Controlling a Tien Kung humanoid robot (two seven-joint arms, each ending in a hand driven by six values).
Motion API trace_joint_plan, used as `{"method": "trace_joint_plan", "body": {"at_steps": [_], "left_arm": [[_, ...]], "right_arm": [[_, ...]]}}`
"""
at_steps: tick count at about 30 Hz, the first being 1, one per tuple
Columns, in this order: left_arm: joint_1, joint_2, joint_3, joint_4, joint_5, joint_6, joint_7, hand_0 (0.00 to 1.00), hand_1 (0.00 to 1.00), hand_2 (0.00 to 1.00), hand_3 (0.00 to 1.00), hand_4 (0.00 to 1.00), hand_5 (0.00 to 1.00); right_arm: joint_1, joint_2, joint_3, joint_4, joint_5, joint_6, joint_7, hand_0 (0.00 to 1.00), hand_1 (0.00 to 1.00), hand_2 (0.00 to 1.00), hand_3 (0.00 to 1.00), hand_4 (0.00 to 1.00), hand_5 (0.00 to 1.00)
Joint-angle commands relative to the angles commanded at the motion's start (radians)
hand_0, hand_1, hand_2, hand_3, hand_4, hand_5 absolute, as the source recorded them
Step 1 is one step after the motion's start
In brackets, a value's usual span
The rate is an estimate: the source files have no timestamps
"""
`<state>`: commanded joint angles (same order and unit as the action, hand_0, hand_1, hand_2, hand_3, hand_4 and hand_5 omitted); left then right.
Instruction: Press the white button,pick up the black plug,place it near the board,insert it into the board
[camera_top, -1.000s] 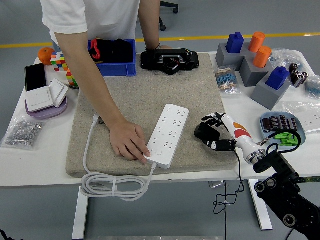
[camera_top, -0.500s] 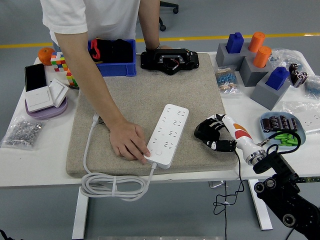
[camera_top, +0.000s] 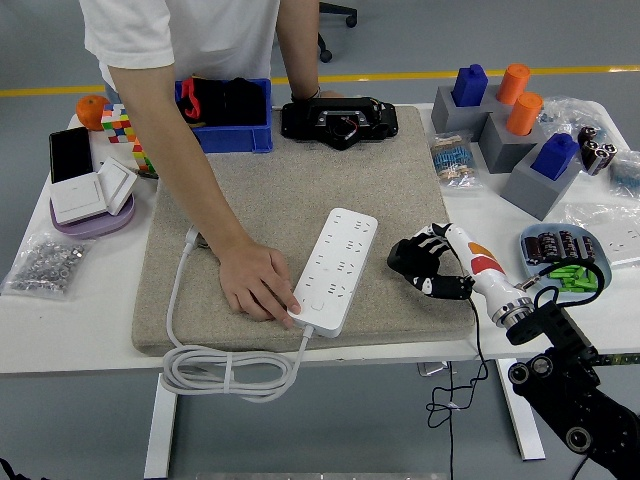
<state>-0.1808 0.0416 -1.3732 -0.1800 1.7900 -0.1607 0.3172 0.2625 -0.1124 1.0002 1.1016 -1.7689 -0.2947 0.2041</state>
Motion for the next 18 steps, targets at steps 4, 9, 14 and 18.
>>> {"method": "trace_joint_plan", "body": {"at_steps": [4, 9, 14, 18], "left_arm": [[0.001, 0.001, -0.002, 0.000, 0.004, 0.000, 0.000, 0.690, 0.637, 0.613, 0.640, 0.562, 0.201], [0.000, 0.001, -0.002, 0.000, 0.006, -0.001, 0.001, 0.690, 0.636, 0.613, 0.640, 0.562, 0.202], [-0.003, 0.003, 0.001, 0.000, 0.005, -0.002, 0.001, 0.690, 0.636, 0.613, 0.640, 0.562, 0.201], [-0.004, 0.005, 0.000, 0.000, 0.012, -0.005, 0.002, 0.691, 0.637, 0.613, 0.640, 0.561, 0.201]], "right_arm": [[0.004, -0.001, -0.010, 0.039, 0.022, -0.005, 0.006, 0.459, 0.367, 0.387, 0.507, 0.810, 0.002], [0.019, -0.001, -0.048, 0.066, 0.059, -0.010, 0.017, 0.452, 0.360, 0.380, 0.502, 0.821, 0.002], [0.049, 0.008, -0.088, 0.056, 0.087, -0.015, 0.028, 0.450, 0.358, 0.378, 0.498, 0.826, 0.002], [0.073, 0.018, -0.116, 0.029, 0.104, -0.021, 0.040, 0.447, 0.357, 0.376, 0.496, 0.826, 0.002]]}}
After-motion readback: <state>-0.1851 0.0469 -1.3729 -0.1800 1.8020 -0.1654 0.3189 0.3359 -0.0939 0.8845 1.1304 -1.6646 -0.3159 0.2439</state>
